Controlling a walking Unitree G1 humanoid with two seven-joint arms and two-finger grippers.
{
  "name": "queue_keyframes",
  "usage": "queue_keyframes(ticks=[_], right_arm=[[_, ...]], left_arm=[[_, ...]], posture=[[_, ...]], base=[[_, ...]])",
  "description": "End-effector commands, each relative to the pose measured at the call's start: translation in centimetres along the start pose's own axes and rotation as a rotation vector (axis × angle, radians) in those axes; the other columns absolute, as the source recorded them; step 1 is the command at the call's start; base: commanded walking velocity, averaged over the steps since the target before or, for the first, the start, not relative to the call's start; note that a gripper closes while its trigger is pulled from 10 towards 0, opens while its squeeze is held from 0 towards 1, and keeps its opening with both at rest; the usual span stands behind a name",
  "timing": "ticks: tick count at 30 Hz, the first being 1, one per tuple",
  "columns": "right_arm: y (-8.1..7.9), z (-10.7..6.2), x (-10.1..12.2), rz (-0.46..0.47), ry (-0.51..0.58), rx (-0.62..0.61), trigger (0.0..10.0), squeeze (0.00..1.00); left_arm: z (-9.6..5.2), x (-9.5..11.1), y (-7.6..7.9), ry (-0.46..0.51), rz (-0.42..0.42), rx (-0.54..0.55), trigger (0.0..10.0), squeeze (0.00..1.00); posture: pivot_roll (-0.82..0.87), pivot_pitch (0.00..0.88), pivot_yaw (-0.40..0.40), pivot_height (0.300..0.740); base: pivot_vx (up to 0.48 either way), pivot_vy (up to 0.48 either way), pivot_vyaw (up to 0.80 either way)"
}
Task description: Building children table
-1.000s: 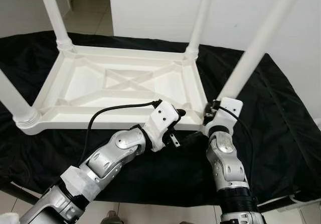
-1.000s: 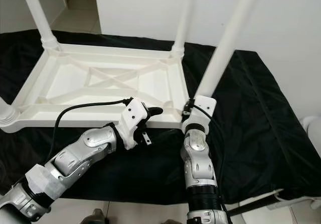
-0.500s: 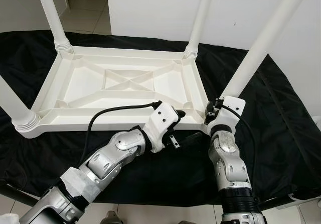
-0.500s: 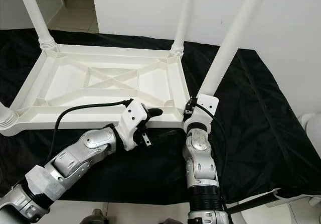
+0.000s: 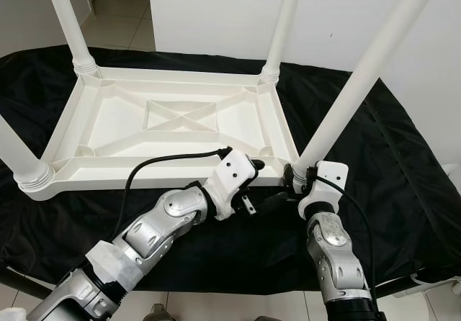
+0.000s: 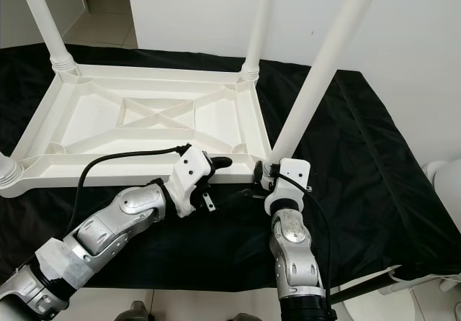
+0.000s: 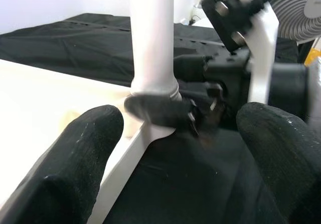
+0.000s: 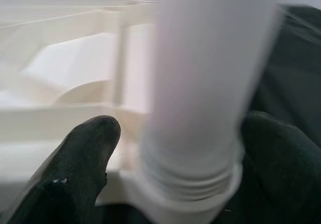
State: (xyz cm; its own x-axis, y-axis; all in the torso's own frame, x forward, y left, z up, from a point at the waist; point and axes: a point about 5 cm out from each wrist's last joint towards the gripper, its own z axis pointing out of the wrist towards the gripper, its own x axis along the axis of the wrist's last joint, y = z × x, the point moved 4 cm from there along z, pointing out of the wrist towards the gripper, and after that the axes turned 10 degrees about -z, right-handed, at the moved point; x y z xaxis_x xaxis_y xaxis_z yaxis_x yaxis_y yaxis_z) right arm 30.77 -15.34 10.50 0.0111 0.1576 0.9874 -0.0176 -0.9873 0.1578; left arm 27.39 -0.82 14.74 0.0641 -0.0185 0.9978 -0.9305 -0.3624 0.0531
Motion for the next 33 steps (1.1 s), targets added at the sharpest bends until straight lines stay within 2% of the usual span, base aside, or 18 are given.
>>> queue_keyframes(ticks=[1, 3, 6, 8, 13, 16, 18, 20, 24, 25, 33], right_arm=[[0.5, -0.7, -0.6, -0.017, 0.016, 0.068, 10.0, 0.0], [1.2, -1.0, -1.0, -0.039, 0.023, 0.122, 10.0, 0.0], [1.4, -1.0, -1.0, -0.046, 0.028, 0.152, 10.0, 0.0], [1.6, -1.0, -1.0, -0.068, 0.044, 0.217, 10.0, 0.0], [2.1, -0.1, -0.8, -0.108, 0.069, 0.337, 10.0, 0.0], [2.1, -0.1, -0.8, -0.108, 0.069, 0.337, 10.0, 0.0], [2.1, 0.3, -0.7, -0.116, 0.072, 0.367, 10.0, 0.0], [2.3, 1.7, -0.7, -0.165, 0.074, 0.419, 10.0, 0.0], [2.5, 2.5, -0.5, -0.188, 0.075, 0.437, 10.0, 0.0], [2.6, 3.1, -0.4, -0.208, 0.079, 0.458, 10.0, 0.0], [2.1, 4.2, -0.2, -0.246, 0.078, 0.547, 10.0, 0.0]], left_arm=[[-0.4, -0.8, 1.5, -0.05, 0.017, -0.174, 10.0, 0.0], [-0.4, -0.9, 1.3, -0.051, 0.02, -0.164, 10.0, 0.0], [-0.4, -0.9, 1.3, -0.053, 0.019, -0.161, 10.0, 0.0], [-0.3, -0.9, 1.2, -0.053, 0.02, -0.157, 10.0, 0.0], [-0.1, -0.6, 1.0, -0.05, 0.026, -0.152, 10.0, 0.0], [-0.1, -0.6, 1.0, -0.05, 0.026, -0.152, 10.0, 0.0], [-0.1, -0.6, 1.0, -0.052, 0.025, -0.152, 10.0, 0.0], [-0.2, -0.5, 0.9, -0.061, 0.011, -0.146, 10.0, 0.0], [-0.3, -0.5, 1.0, -0.063, 0.001, -0.15, 10.0, 0.0], [-0.5, -0.6, 1.1, -0.067, -0.008, -0.157, 10.0, 0.0], [-0.5, -0.6, 1.2, -0.07, -0.016, -0.167, 10.0, 0.0]], posture=[[0.03, 0.0, -0.08, 0.74], [0.02, 0.0, -0.077, 0.74], [0.02, 0.0, -0.074, 0.74], [0.02, 0.0, -0.072, 0.74], [0.02, 0.0, -0.066, 0.74], [0.02, 0.0, -0.066, 0.74], [0.03, 0.0, -0.065, 0.74], [0.04, 0.0, -0.07, 0.74], [0.05, 0.0, -0.073, 0.74], [0.06, 0.0, -0.074, 0.74], [0.06, 0.0, -0.074, 0.74]], base=[[0.0, 0.0, 0.0], [0.0, 0.0, 0.0], [0.0, 0.0, 0.0], [0.0, 0.0, 0.0], [0.0, 0.0, 0.0], [0.0, 0.0, 0.0], [0.0, 0.0, 0.0], [0.0, 0.0, 0.0], [0.0, 0.0, 0.0], [0.0, 0.0, 0.0], [0.0, 0.0, 0.0]])
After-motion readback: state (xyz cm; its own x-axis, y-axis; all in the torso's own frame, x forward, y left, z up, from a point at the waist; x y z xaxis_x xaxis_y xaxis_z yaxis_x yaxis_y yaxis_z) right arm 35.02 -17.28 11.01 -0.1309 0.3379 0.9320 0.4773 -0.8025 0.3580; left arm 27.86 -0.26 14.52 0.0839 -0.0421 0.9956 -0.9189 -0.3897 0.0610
